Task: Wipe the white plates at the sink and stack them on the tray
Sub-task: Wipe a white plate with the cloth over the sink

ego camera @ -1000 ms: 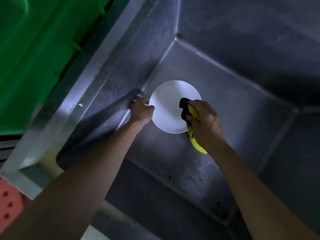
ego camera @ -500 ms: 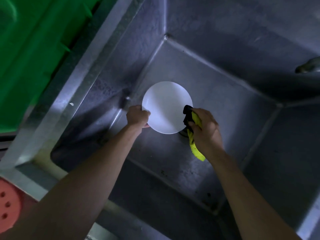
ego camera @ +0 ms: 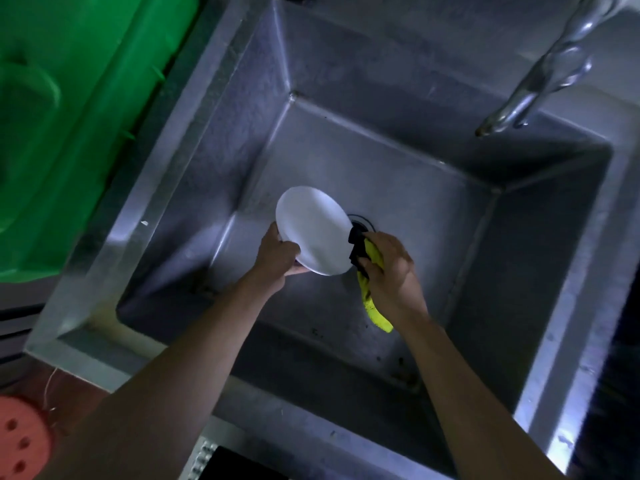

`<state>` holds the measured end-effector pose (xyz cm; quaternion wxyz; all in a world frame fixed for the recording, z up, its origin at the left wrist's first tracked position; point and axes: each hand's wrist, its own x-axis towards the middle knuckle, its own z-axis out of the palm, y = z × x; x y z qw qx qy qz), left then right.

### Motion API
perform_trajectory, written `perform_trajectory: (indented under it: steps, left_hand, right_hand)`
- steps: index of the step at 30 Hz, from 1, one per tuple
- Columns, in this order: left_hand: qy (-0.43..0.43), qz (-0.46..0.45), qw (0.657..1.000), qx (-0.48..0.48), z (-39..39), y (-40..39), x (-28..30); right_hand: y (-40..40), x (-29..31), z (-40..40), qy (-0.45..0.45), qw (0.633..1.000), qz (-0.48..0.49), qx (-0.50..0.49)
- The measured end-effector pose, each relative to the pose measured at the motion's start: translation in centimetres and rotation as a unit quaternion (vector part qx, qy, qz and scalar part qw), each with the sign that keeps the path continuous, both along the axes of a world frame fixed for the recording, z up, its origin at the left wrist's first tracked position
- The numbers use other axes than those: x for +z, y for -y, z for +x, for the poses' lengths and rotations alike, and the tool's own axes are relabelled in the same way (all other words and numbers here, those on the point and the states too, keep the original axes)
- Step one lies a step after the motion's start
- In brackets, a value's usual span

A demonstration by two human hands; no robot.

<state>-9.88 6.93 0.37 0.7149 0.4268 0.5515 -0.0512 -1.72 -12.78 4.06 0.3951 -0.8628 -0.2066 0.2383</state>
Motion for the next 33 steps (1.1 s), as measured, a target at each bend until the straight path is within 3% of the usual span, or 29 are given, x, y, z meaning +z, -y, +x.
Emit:
perform_trajectory:
  steps: [5, 12, 16, 21, 26, 33]
  left_hand:
    - [0.015, -0.015, 0.999, -0.038, -1.4, 0.9, 4.0]
    - [0.100, -0.045, 0.989, -0.104, -3.2, 2.2, 10.8]
    - [0.138, -0.042, 0.980, -0.135, -3.6, 2.4, 13.8]
    - [0.167, -0.046, 0.978, -0.119, -4.2, 1.7, 16.7]
    - [0.199, -0.076, 0.967, -0.141, -4.6, 0.6, 18.8]
    - [0.233, -0.069, 0.945, -0.217, -4.3, 0.1, 21.4]
  right_hand:
    - [-0.8, 3.8, -0.5, 0.000, 1.000, 0.019, 0.007]
    - [-2.5, 9.2, -1.7, 0.041, 0.998, 0.051, 0.017]
    - [-3.6, 12.0, -2.7, 0.049, 0.998, 0.002, 0.051]
    - [-2.1, 14.6, -3.9, 0.202, 0.972, -0.010, 0.122]
    - [-0.2, 16.2, -4.5, 0.268, 0.941, -0.074, 0.190]
    - [-1.9, 18.6, -4.9, 0.360, 0.902, -0.064, 0.228]
